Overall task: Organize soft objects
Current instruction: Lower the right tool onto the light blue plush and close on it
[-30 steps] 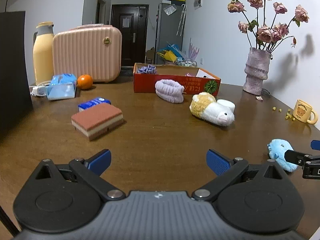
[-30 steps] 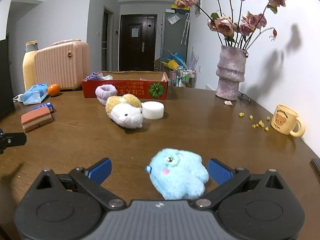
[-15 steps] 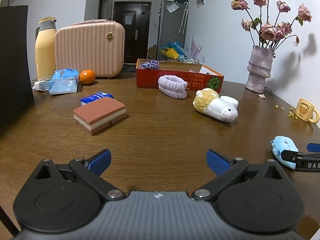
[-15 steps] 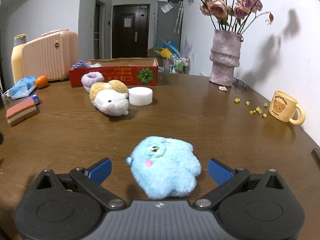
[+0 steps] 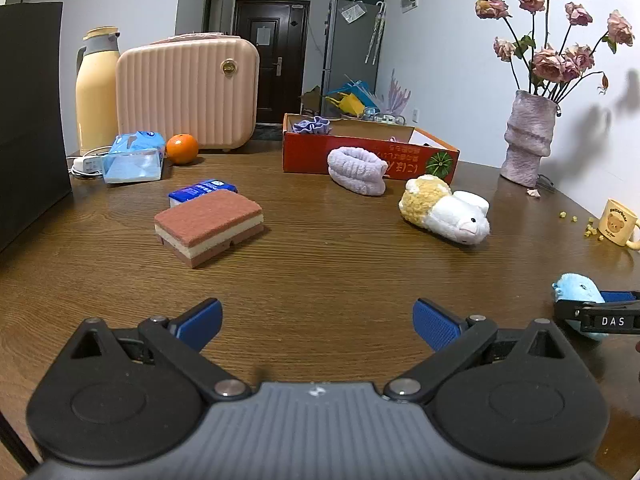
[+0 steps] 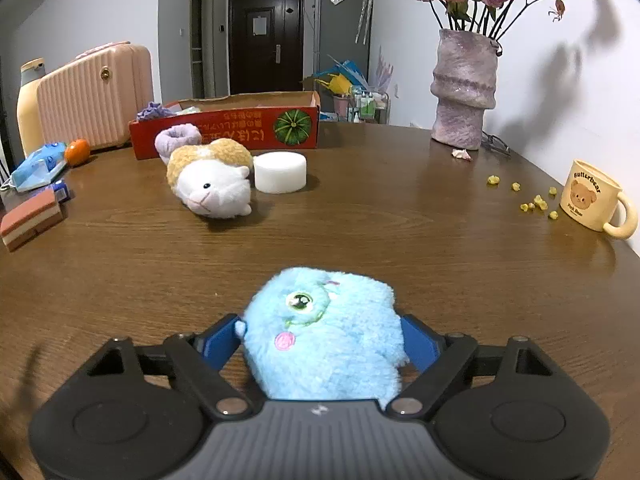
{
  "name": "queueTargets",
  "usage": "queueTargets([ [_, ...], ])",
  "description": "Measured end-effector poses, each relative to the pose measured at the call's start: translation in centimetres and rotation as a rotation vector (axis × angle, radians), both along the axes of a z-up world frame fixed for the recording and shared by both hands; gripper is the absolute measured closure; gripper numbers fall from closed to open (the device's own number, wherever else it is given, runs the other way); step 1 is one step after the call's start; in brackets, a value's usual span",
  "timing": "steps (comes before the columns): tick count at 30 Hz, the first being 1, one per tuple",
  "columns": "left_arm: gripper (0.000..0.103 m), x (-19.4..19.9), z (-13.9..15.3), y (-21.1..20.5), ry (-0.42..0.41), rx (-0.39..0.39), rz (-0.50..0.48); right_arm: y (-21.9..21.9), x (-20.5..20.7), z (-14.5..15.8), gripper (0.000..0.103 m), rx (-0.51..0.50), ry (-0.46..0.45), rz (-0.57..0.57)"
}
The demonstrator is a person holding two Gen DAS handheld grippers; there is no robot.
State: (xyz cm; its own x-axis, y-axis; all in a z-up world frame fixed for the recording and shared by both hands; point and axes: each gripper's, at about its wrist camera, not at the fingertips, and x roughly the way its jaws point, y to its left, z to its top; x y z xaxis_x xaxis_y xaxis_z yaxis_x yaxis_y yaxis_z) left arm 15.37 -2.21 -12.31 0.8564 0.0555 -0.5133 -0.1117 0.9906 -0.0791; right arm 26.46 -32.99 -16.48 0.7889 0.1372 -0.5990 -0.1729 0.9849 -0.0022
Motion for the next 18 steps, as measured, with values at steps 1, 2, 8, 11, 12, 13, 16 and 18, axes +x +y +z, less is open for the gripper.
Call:
queueTargets([
  [1,0.000,0.0,0.0,0.0,0.000,0.000,0.000,0.1,0.0,0.1,0.027,0.002,-0.007,0.003],
  [2,0.000,0.0,0.0,0.0,0.000,0.000,0.000,0.1,0.0,0.2,0.027,0.008,-0.013,0.006],
  [8,0.000,0.5,-0.1,0.7,0.003,0.000,0.008,0.7,0.1,0.7,0.054,0.010,-0.039,0.025],
  [11,0.000,0.6,-0.1,1.0,0.005,-0.003,0.013,1.0,0.2,1.0,0.056,0.009,-0.045,0.033],
  [12,0.000,0.7,-0.1,1.2,0.004,-0.004,0.014,1.2,0.3,1.0,0.056,0.006,-0.045,0.034],
  [13,0.000,0.7,-0.1,1.2,0.004,-0.004,0.015,1.3,0.3,1.0,0.056,0.004,-0.047,0.035],
  [16,0.000,0.7,-0.1,1.4,0.001,-0.006,0.016,1.6,0.3,1.1,0.054,0.013,-0.047,0.040],
  [18,0.000,0.8,-0.1,1.6,0.001,-0.008,0.017,1.7,0.4,1.2,0.048,0.014,-0.050,0.037],
])
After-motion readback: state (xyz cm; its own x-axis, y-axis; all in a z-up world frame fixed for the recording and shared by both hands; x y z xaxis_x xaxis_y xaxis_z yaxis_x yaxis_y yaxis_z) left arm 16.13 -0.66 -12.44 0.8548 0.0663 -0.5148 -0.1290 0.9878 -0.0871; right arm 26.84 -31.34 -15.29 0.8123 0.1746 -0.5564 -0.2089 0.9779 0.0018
